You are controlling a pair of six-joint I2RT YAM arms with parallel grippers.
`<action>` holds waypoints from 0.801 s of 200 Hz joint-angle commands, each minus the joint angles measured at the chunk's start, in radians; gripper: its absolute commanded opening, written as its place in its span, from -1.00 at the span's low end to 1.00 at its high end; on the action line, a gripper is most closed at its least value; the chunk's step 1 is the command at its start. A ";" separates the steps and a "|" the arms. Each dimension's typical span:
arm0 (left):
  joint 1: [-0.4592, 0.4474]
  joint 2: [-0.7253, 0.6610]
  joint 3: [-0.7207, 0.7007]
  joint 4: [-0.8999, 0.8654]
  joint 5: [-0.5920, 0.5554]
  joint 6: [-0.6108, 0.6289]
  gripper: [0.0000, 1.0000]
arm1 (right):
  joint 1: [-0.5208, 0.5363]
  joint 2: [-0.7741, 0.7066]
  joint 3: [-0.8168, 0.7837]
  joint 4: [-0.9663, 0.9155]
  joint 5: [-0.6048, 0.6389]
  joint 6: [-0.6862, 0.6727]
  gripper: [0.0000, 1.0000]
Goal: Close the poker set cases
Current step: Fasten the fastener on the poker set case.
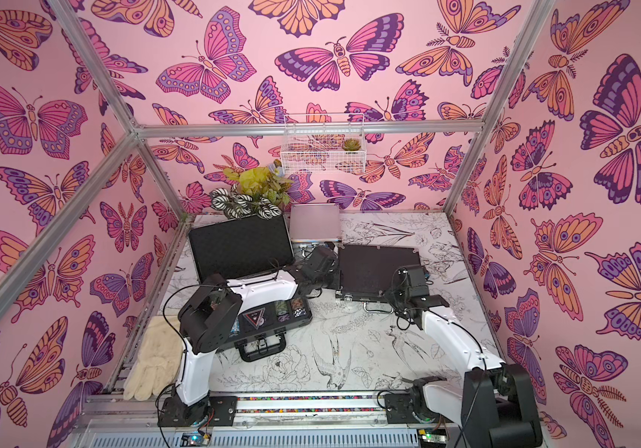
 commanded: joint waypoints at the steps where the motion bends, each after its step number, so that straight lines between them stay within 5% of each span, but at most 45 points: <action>1: -0.013 0.034 -0.021 -0.158 0.033 0.027 -0.40 | 0.115 0.018 0.067 -0.096 0.060 -0.084 0.02; 73: -0.005 0.017 -0.026 -0.163 0.040 0.013 -0.37 | 0.318 0.145 0.054 -0.027 0.192 -0.123 -0.40; 160: 0.000 0.001 -0.011 -0.185 0.058 0.015 -0.35 | 0.350 0.281 0.059 0.081 0.311 -0.212 -0.44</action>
